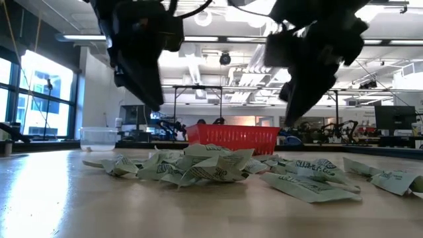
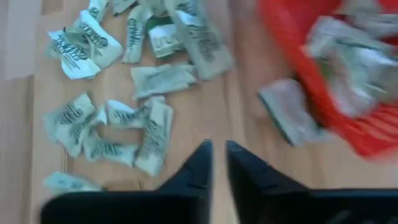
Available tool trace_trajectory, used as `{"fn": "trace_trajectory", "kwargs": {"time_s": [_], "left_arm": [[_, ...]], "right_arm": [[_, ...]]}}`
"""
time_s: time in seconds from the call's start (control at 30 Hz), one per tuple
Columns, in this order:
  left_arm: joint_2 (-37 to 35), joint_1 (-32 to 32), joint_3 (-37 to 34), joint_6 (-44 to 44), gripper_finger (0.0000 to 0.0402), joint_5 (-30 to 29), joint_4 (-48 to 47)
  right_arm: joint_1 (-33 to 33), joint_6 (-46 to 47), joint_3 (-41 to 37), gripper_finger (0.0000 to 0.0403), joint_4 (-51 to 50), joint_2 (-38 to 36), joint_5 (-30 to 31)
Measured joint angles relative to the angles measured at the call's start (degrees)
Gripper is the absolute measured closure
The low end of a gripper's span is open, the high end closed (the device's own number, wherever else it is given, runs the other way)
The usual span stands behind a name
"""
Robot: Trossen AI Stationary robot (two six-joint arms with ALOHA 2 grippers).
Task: Pick and place items into bin
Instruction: Put the white truvia packet into the red bin
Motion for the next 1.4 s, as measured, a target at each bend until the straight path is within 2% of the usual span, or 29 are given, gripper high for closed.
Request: {"fn": "trace_trajectory", "kwargs": {"time_s": [0.17,0.27,0.43,0.6,0.83,0.93,1.03,1.13,1.23,1.3,1.4], "left_arm": [[-0.31,-3.25,-0.04,-1.93,0.0218,-0.22,-5.7],[-0.4,-3.92,0.09,-4.37,0.0218,-1.88,-7.91],[-2.74,-3.79,0.13,-4.26,0.0218,-5.25,-12.44],[-2.8,-3.76,0.09,-3.91,0.0218,-5.95,-13.38],[-3.04,-3.76,-2.11,-3.94,0.0218,-6.51,-10.36],[-3.52,-3.74,-4.46,-5.22,0.0218,-5.68,-5.01],[-4.08,-3.74,-6.55,-6.9,0.0218,-4.81,-2.42],[-4.09,-3.74,-7.03,-7.56,0.0218,-4.55,-1.12],[-4.09,-3.72,-7.1,-7.56,0.0218,-4.54,-1.33],[-4.09,-3.7,-7.1,-7.54,0.0218,-4.55,-1.76],[-4.22,-3.7,-7.1,-7.53,0.0218,-4.57,-2.35]], "right_arm": [[-0.28,-2.08,5.29,0.0382,1.76,7.61,-0.88],[-0.75,-5.21,8.98,0.0398,1.27,10.67,0.47],[-3.26,-5.64,13.24,0.0395,-0.24,13.5,11.14],[-5.9,-4.8,13.53,0.0399,1.35,11.48,8.28],[-2.65,-15.23,10.83,0.0377,-11.85,7.07,5.31],[-1.33,-16.72,9.26,0.0343,-13.64,6.51,3.45],[-0.32,-17.34,8.33,0.0289,-11.39,6.6,3.48],[0.24,-17.51,7.63,0.0226,-6.83,6.73,5.21],[0.44,-17.69,7.56,0.017,-6.6,7.69,9.9],[0.21,-17.69,7.56,0.0144,-6.53,8.67,11.24],[-0.54,-17.68,7.54,0.0127,-5.8,10.83,9.89]]}}
